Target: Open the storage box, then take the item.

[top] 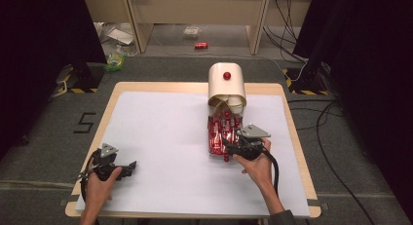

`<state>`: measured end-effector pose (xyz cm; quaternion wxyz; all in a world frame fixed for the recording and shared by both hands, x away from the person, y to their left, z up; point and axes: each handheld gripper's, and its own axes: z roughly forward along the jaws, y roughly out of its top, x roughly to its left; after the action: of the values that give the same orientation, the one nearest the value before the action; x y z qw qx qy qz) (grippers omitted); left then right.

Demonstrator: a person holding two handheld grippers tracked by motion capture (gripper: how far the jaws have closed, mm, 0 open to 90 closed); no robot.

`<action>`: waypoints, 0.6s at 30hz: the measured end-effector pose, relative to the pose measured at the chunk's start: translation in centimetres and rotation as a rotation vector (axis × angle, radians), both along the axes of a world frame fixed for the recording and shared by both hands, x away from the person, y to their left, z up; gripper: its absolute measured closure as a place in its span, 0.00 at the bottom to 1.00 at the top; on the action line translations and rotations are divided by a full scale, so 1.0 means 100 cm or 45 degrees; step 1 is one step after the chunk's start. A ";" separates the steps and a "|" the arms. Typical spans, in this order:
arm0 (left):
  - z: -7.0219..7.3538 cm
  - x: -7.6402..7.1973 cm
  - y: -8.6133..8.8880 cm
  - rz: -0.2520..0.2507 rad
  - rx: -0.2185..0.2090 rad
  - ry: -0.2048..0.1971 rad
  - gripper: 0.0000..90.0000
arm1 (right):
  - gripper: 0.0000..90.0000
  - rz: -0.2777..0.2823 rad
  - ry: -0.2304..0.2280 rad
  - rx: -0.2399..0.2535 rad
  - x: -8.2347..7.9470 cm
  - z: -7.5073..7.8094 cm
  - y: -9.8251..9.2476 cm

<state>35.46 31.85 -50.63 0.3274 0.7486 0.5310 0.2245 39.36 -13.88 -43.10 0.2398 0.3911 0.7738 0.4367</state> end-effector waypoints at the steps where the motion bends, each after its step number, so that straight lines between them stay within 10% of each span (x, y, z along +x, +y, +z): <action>1: 0.000 0.000 0.000 -0.001 0.001 0.001 0.00 | 0.41 -0.004 0.002 0.001 0.001 -0.001 0.000; 18: 0.000 0.000 0.000 0.000 -0.001 -0.001 0.00 | 0.49 -0.012 0.044 0.023 0.011 -0.005 0.002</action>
<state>35.45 31.84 -50.63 0.3278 0.7485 0.5310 0.2247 40.42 -13.67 -43.64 0.2248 0.4043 0.7720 0.4359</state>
